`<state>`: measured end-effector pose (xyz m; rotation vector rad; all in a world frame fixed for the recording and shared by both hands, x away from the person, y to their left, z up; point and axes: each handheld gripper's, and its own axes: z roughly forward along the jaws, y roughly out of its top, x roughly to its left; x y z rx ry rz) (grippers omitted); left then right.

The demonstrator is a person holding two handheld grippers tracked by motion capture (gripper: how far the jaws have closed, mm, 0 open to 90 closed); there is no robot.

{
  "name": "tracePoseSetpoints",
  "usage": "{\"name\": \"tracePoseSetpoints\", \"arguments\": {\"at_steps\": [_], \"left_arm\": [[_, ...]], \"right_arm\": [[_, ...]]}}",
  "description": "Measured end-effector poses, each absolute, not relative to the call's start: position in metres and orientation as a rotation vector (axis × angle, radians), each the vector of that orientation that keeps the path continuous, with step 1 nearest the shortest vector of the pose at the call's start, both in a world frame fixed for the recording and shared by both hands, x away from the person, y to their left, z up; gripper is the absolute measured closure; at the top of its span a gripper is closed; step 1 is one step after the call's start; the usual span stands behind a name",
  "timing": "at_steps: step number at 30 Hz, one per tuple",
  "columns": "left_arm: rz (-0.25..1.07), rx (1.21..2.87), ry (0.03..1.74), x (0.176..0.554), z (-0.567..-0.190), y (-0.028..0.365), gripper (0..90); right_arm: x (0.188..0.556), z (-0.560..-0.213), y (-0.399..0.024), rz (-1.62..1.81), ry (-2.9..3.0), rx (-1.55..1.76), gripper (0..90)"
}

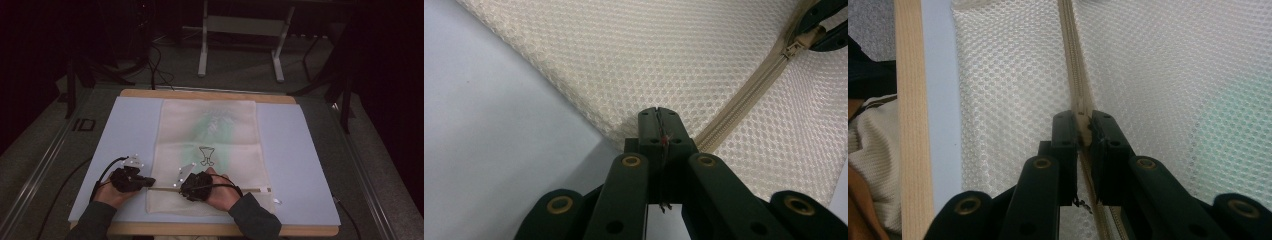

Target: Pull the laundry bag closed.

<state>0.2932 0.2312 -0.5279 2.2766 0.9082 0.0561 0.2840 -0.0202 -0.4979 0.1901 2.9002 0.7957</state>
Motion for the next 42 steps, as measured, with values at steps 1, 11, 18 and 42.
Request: {"name": "tracePoseSetpoints", "arguments": {"at_steps": [1,11,18,42], "left_arm": [[0.056,2.276,0.909,0.293,-0.528,0.231,90.0],[0.055,2.276,0.910,0.293,-0.528,0.231,90.0],[0.056,2.275,0.911,0.293,-0.528,0.231,90.0],[0.048,2.273,0.914,0.293,-0.528,0.231,90.0]], "right_arm": [[0.284,-0.498,-0.020,0.796,2.901,0.189,81.9],[0.285,-0.497,-0.025,0.787,2.904,0.197,81.9],[0.285,-0.498,-0.026,0.780,2.905,0.200,81.9],[0.285,-0.498,-0.040,0.770,2.902,0.224,81.9]]}}
